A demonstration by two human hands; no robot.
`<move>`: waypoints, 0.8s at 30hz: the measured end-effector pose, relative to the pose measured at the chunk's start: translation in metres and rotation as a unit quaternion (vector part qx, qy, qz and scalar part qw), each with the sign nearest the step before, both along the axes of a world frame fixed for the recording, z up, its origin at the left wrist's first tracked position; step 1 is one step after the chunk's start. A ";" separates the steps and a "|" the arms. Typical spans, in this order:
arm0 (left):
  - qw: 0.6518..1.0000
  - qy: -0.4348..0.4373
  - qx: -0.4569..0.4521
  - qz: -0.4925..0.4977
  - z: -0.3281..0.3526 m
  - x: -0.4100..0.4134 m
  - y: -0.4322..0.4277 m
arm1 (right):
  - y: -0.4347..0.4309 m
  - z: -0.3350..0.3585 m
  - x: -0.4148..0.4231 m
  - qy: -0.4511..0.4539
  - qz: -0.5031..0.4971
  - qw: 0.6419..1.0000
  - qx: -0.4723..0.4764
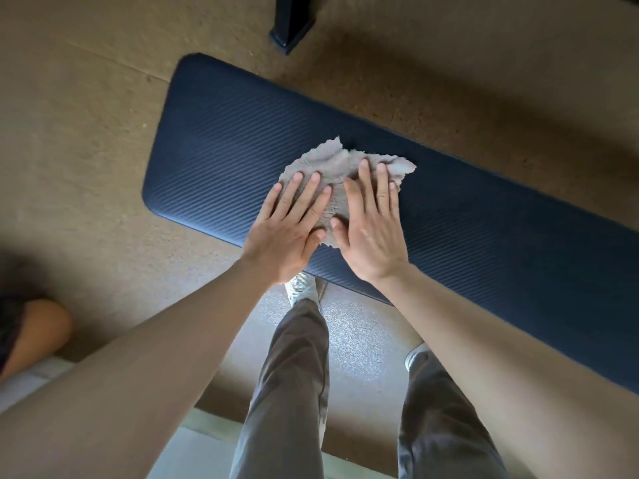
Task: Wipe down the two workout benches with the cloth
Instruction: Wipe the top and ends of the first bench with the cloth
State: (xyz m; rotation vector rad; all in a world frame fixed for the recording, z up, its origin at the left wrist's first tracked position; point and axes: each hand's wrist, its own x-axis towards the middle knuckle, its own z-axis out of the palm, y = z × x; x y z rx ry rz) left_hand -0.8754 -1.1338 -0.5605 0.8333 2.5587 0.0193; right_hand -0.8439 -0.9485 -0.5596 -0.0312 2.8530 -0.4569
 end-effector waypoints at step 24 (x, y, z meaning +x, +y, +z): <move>0.974 -0.006 0.008 0.226 0.000 0.003 -0.180 | -0.182 -0.006 -0.056 0.005 0.185 0.982 0.041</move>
